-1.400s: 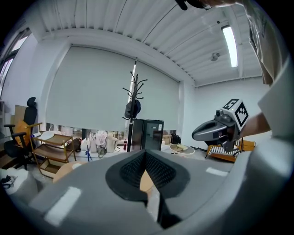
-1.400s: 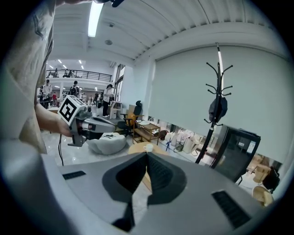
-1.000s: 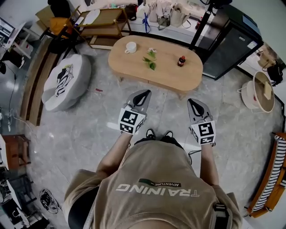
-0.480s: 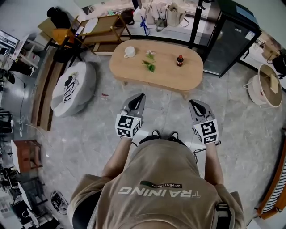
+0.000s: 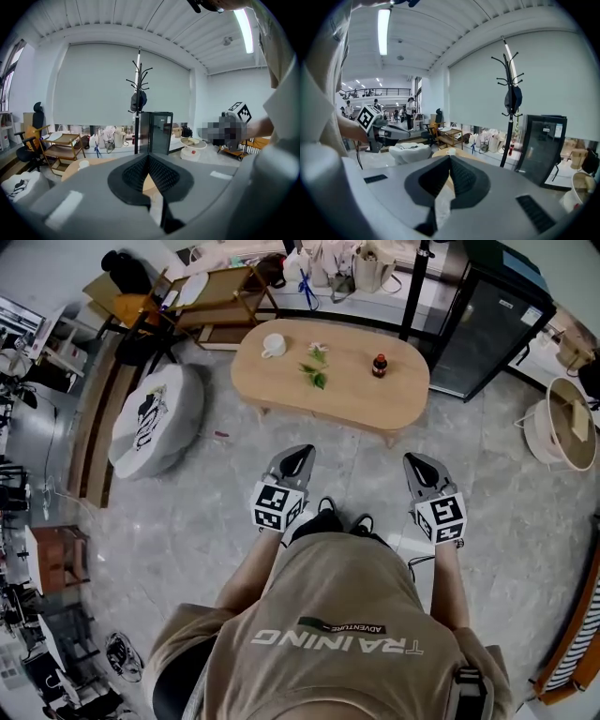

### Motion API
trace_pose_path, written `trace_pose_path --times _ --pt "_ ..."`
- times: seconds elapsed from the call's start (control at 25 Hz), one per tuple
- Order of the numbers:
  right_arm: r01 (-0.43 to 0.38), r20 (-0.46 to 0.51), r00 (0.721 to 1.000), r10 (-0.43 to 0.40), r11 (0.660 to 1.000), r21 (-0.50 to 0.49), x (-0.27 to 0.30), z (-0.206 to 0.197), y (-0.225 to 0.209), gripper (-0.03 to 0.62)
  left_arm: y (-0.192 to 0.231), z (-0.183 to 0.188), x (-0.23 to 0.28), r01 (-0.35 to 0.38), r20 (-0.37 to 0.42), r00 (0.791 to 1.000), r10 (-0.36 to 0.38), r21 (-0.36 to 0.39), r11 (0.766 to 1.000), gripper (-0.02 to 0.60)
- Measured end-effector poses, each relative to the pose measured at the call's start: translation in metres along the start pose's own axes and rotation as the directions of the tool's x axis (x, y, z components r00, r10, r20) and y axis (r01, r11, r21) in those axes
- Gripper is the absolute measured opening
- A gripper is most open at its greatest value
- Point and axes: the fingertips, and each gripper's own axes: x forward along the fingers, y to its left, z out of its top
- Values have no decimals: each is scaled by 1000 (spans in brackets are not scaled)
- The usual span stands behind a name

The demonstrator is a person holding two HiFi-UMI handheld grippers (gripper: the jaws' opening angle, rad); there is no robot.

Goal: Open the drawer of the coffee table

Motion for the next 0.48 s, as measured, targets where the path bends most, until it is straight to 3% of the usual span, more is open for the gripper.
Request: trace_pose_path --times 0.2,0.36,0.48 --pt "13 -29 999 -14 1000 -2 10 6 1 5 14 21 25 79 24 996 -81 63 995 6" --pt "28 -43 999 -28 1000 -7 27 11 8 5 31 42 36 79 79 993 -88 111 991 6" --pt "37 -73 997 -39 999 -16 41 11 17 5 43 37 36 102 74 991 -112 118 988 6"
